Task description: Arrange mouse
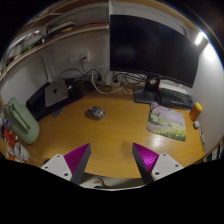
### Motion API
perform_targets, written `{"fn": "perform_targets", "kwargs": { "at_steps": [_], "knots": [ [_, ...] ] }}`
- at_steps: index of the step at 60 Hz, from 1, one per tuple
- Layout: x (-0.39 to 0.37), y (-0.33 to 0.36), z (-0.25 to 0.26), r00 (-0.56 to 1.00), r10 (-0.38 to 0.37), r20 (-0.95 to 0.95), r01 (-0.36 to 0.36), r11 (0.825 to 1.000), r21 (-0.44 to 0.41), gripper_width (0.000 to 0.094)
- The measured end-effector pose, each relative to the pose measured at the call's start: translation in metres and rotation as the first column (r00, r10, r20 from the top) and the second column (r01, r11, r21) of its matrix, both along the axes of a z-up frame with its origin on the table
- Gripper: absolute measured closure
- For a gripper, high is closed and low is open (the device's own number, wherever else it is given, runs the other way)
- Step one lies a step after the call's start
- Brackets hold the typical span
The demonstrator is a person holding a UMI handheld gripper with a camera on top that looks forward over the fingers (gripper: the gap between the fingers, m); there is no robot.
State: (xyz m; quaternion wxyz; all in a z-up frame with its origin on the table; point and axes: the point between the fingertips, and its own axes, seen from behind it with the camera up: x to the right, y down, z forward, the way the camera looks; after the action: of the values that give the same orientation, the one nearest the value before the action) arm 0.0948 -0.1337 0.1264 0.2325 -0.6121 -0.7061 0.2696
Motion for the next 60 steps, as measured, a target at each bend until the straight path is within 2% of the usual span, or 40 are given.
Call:
{"fn": "perform_targets", "kwargs": {
  "at_steps": [27, 45, 60],
  "knots": [
    [-0.075, -0.093, -0.043, 0.997, 0.004, -0.082, -0.003, 1.0, 0.006, 0.0071],
    [-0.15, -0.095, -0.097, 0.993, -0.038, -0.113, 0.044, 0.998, 0.048, 0.0074],
    [-0.197, -0.094, -0.127, 0.992, -0.042, -0.116, 0.05, 0.997, 0.064, 0.0073]
  ]
}}
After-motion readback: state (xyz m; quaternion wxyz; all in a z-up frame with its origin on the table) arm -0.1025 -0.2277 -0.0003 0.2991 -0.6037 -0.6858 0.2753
